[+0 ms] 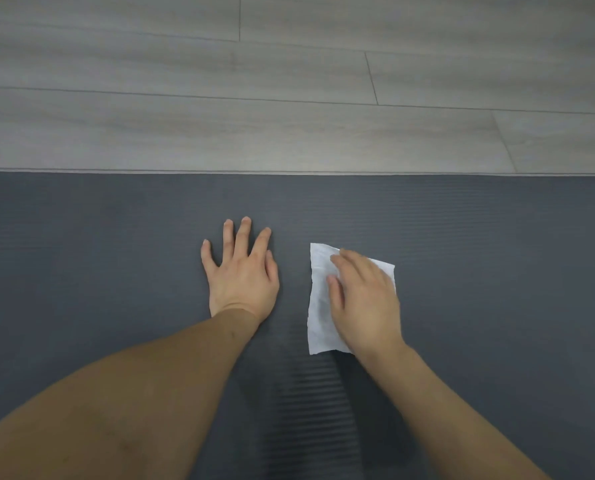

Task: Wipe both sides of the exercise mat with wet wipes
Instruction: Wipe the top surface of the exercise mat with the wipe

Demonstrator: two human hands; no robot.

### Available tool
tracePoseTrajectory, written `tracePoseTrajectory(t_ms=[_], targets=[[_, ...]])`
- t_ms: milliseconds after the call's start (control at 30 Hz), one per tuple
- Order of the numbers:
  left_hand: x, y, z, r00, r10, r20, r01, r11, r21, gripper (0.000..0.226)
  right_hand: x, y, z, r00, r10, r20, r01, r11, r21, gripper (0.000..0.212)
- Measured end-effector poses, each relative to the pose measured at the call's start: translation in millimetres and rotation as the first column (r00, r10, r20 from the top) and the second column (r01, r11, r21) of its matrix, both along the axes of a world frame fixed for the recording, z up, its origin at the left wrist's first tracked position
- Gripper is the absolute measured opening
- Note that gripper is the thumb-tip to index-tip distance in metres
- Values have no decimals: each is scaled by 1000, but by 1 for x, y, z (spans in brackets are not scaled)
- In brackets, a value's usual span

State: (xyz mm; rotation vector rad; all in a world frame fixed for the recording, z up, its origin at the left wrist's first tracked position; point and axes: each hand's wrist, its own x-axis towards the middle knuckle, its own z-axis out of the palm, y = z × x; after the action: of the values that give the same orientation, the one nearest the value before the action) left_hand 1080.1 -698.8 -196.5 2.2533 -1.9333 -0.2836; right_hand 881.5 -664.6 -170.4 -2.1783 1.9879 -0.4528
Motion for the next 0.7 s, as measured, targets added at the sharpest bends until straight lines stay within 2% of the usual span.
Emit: tracePoseTrajectory(t_ms=[100, 267, 567, 700], targets=[[0, 0, -1, 1000, 0, 3, 0, 1000, -8, 48, 11, 23, -27, 994, 36, -104, -22, 990, 138, 58], [1, 0, -2, 1000, -9, 13, 9, 1000, 0, 49, 5, 11, -30, 980, 107, -167, -68, 972, 225, 64], [2, -1, -5, 999, -16, 31, 16, 1000, -1, 50, 5, -76, -21, 963, 176, -203, -120, 958, 260, 64], [2, -2, -4, 999, -11, 38, 12, 1000, -5, 50, 1, -54, -21, 963, 176, -205, -126, 964, 235, 63]])
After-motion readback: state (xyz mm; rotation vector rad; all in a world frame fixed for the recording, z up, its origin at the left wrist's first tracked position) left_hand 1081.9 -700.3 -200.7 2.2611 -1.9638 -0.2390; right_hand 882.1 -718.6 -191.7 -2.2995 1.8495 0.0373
